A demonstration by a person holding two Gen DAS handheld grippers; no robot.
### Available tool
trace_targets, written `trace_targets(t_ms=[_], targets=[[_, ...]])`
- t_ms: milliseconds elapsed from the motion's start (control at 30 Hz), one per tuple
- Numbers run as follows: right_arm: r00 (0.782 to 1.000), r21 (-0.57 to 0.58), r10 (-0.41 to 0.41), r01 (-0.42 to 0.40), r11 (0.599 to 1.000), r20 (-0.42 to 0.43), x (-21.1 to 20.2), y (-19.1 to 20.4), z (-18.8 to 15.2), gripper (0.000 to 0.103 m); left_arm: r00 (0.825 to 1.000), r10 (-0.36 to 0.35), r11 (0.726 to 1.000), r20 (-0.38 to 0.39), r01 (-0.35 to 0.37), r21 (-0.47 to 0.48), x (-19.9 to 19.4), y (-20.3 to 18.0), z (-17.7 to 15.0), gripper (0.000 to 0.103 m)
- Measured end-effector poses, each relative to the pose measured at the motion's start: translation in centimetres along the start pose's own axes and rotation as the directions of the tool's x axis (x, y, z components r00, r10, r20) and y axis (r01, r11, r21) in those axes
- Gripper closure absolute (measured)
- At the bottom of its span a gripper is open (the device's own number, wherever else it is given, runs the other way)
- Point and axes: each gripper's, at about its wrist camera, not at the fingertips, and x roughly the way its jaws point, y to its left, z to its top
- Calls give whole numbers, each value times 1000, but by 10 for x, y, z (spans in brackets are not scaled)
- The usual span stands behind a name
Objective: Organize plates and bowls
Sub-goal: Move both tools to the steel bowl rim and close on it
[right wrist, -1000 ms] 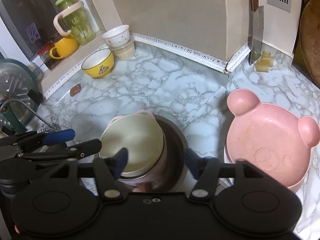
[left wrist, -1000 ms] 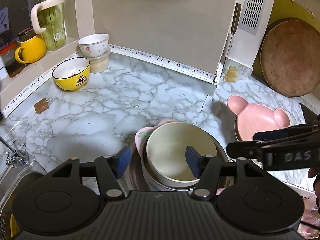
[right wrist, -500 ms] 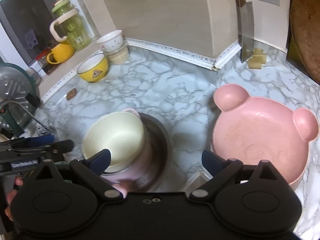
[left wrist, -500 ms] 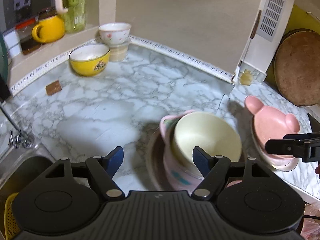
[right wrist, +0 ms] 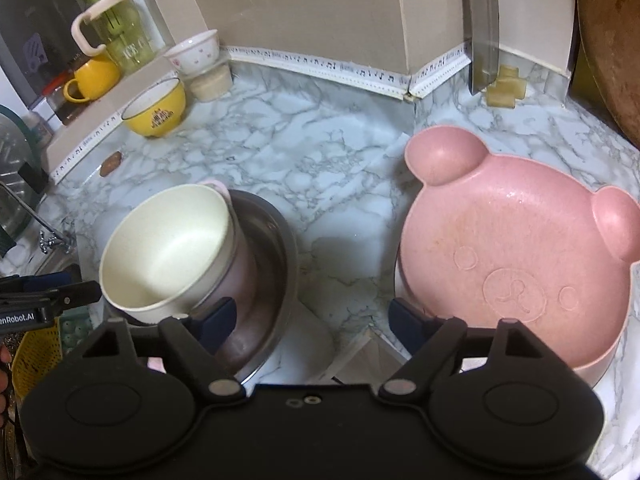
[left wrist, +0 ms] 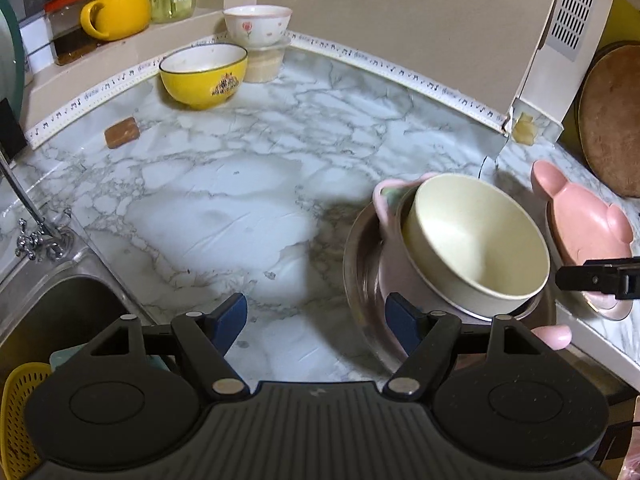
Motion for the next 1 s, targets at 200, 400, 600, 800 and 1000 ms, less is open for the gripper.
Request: trace_targets(t_ms=[200,400,600,800,1000], targets=[[999,-12,-3,2,1000,-41,20,0,5,28,1000,8,1000,-25,-8,-17,17,2,-3,27],[998,-21,-10,9,1000,-64,36,6,14,42,998,-5,997,-59,0,-76,30,7,-2,28],[996,-23,2,-4,1000,-84,46,10,19,55,996,-29,992,-83,18,-126,36,9,-2,33],[995,-35,4,-8,999,-102,53,14,23,66,993,-57,989,-103,42,-145,41,4,0,52],[993,-28,26,-30,999,-118,56,15,25,77,988,-90,985,-121,70,-161,43,-3,2,75]])
